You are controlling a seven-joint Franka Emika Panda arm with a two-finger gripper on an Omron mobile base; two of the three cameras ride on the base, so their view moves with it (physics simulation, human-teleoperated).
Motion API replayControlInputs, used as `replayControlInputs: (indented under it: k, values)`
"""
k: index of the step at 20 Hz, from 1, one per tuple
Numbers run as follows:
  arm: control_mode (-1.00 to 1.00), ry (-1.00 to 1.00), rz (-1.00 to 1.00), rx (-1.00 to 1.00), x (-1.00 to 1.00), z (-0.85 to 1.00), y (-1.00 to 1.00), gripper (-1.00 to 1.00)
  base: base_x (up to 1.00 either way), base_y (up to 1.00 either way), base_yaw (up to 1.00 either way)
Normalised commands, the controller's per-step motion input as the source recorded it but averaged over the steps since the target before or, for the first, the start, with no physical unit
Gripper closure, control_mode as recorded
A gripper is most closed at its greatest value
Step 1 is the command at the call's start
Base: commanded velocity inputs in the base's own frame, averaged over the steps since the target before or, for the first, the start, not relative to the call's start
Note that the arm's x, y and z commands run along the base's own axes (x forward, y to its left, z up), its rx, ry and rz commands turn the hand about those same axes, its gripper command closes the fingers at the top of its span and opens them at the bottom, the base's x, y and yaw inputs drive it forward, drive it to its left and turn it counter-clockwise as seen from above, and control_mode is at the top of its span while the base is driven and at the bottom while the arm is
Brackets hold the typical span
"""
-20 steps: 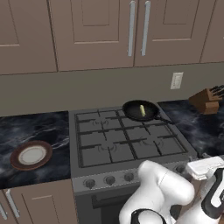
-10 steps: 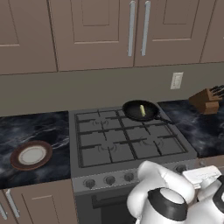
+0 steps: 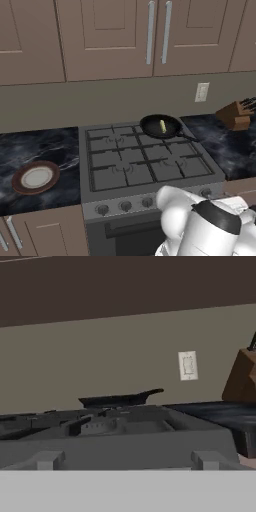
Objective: Pick up the butter stick and place it in the pan. Then turn on the burner for the pan.
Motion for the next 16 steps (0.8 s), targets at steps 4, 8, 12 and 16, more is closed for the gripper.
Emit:
replayControlInputs:
  k: [4, 8, 12, 16]
  values:
    - [-1.00, 0.00, 0.00, 0.00, 0.01, -0.28, 0.00, -1.00, 0.00, 0.00, 0.00]
    - [-1.00, 0.00, 0.00, 0.00, 0.10, -0.25, 0.00, -1.00, 0.00, 0.00, 0.00]
    - [-1.00, 0.00, 0.00, 0.00, 0.16, -0.23, 0.00, -1.00, 0.00, 0.00, 0.00]
    - [-1.00, 0.00, 0.00, 0.00, 0.26, -0.27, 0.07, -1.00, 0.00, 0.00, 0.00]
